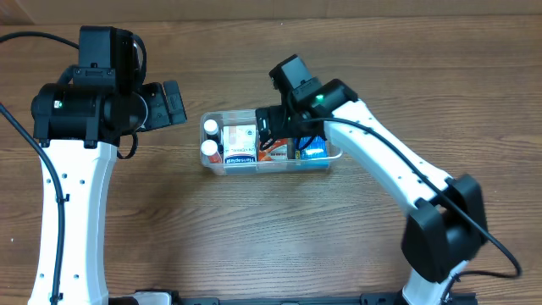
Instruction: Pack container
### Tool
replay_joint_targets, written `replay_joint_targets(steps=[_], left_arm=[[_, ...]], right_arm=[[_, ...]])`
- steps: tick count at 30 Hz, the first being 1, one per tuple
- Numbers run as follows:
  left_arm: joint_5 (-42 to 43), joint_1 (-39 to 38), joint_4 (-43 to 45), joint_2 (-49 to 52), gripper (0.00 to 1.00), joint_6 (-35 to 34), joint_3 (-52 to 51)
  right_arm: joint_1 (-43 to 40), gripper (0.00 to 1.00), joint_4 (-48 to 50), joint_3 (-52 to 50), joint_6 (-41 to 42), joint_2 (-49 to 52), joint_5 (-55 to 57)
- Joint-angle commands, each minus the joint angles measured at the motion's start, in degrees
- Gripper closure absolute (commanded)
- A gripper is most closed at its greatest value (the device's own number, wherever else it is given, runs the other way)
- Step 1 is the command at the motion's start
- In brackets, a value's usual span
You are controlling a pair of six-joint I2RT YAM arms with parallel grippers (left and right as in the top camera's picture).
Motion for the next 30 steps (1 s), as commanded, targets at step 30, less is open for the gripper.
replay_joint_targets(steps=[30], left_arm=[[2.03,0.09,-5.7,6.08,0.0,2.54,-2.27]], right_arm=[[-25.07,0.0,-17.49,-0.79,4.85,-18.38,10.16]])
